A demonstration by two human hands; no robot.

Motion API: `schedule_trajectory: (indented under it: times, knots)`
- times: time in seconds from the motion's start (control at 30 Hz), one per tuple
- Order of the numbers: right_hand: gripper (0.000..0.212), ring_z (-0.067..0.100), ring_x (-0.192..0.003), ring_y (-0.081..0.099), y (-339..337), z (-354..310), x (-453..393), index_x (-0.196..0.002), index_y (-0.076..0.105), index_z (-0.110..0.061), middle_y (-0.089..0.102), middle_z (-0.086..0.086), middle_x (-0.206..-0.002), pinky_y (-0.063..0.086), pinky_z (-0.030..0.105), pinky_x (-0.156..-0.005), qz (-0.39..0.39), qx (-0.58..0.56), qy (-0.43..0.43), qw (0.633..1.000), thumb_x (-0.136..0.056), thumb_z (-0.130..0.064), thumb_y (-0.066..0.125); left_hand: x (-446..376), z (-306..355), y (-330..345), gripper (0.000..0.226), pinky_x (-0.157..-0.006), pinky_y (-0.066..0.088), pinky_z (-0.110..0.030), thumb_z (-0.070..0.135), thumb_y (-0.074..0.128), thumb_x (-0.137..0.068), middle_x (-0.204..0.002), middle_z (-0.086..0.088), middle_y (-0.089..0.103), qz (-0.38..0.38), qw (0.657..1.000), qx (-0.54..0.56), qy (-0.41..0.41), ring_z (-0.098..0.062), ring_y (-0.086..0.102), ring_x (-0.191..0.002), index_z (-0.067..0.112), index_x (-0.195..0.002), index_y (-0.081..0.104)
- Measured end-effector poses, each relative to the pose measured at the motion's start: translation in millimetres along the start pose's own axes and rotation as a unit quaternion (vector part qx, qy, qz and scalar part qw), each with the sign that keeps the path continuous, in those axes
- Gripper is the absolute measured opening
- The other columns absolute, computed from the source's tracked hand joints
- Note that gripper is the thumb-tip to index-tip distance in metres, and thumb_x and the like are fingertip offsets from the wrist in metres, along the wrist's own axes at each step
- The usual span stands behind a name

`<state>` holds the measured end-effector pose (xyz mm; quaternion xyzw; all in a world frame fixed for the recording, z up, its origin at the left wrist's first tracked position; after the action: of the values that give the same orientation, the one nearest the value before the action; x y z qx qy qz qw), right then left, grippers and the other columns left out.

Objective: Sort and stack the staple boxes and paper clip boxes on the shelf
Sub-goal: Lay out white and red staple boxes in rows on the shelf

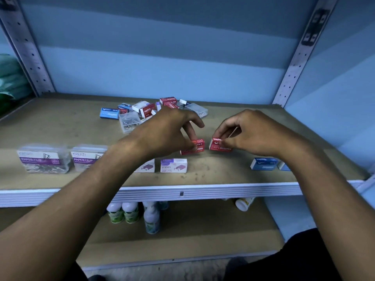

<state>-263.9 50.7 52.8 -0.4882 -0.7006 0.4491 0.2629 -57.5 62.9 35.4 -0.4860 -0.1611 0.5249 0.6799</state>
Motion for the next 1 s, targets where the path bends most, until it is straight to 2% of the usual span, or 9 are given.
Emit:
schedule_trajectory:
  times: [0.07,0.23,0.4,0.53,0.87,0.93,1.0]
  knots:
    - [0.020,-0.003,-0.080,0.069,-3.6,5.6,6.6,-0.094,0.079,-0.029,0.076,-0.015,-0.085,0.056,0.019,-0.078,-0.014,0.010,0.002,1.000,-0.084,-0.013,0.075,-0.3,8.1,4.6,0.049,-0.078,0.055,-0.029,0.018,0.078,-0.076,-0.084,0.018,0.072,-0.009,1.000,0.010,0.003,0.007,0.063,-0.071,0.032,-0.119,0.062]
    - [0.020,-0.008,-0.080,0.067,-7.4,14.8,15.5,-0.095,0.079,-0.033,0.075,-0.018,-0.086,0.054,0.016,-0.078,-0.037,0.018,0.005,0.999,-0.085,-0.015,0.075,-2.4,18.0,15.9,0.057,-0.074,0.057,-0.034,0.024,0.080,-0.074,-0.084,0.022,0.071,-0.040,0.999,0.013,0.005,0.007,0.063,-0.070,0.038,-0.123,0.056]
    - [0.022,-0.012,-0.079,0.067,-9.2,18.3,20.4,-0.094,0.079,-0.034,0.075,-0.023,-0.084,0.049,0.011,-0.073,-0.056,0.023,0.007,0.998,-0.085,-0.014,0.076,-1.3,26.2,24.0,0.057,-0.065,0.048,-0.014,0.020,0.080,-0.075,-0.086,0.016,0.073,-0.056,0.998,0.002,0.018,0.008,0.060,-0.070,0.033,-0.126,0.056]
    - [0.022,-0.010,-0.079,0.068,-9.4,20.3,21.9,-0.093,0.080,-0.034,0.075,-0.023,-0.084,0.054,0.017,-0.079,-0.064,0.022,0.008,0.998,-0.084,-0.015,0.077,0.6,29.8,26.7,0.057,-0.062,0.046,-0.009,0.017,0.079,-0.076,-0.088,0.016,0.074,-0.067,0.998,0.003,0.013,0.007,0.061,-0.074,0.032,-0.127,0.056]
    - [0.022,-0.005,-0.080,0.070,-3.5,20.6,20.6,-0.095,0.080,-0.034,0.076,-0.020,-0.085,0.059,0.027,-0.085,-0.089,0.030,0.013,0.995,-0.083,-0.016,0.077,2.2,32.8,27.8,0.056,-0.069,0.054,-0.026,0.017,0.079,-0.077,-0.088,0.017,0.073,-0.076,0.997,0.013,0.011,-0.004,0.068,-0.070,0.033,-0.125,0.056]
    - [0.022,-0.005,-0.080,0.070,-3.4,21.0,20.1,-0.095,0.080,-0.035,0.076,-0.021,-0.085,0.059,0.028,-0.085,-0.095,0.031,0.016,0.995,-0.083,-0.016,0.076,2.4,32.1,27.8,0.056,-0.070,0.056,-0.031,0.017,0.079,-0.077,-0.087,0.017,0.073,-0.081,0.997,0.016,0.006,-0.009,0.070,-0.069,0.032,-0.125,0.056]
    - [0.020,-0.007,-0.080,0.069,-4.2,20.7,20.4,-0.094,0.080,-0.036,0.075,-0.024,-0.085,0.058,0.026,-0.085,-0.099,0.035,0.015,0.994,-0.083,-0.020,0.077,2.9,32.2,27.1,0.057,-0.071,0.056,-0.030,0.019,0.080,-0.077,-0.089,0.017,0.073,-0.081,0.997,0.012,0.009,-0.007,0.070,-0.071,0.033,-0.126,0.055]
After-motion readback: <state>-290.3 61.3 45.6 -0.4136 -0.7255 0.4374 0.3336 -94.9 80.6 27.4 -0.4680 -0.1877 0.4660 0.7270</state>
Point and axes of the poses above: each hand's wrist, its own x-axis away from the middle knuckle, its own y-axis out of the palm, z = x × y, the point moved 2 cm from there along -x, towards the middle knuckle
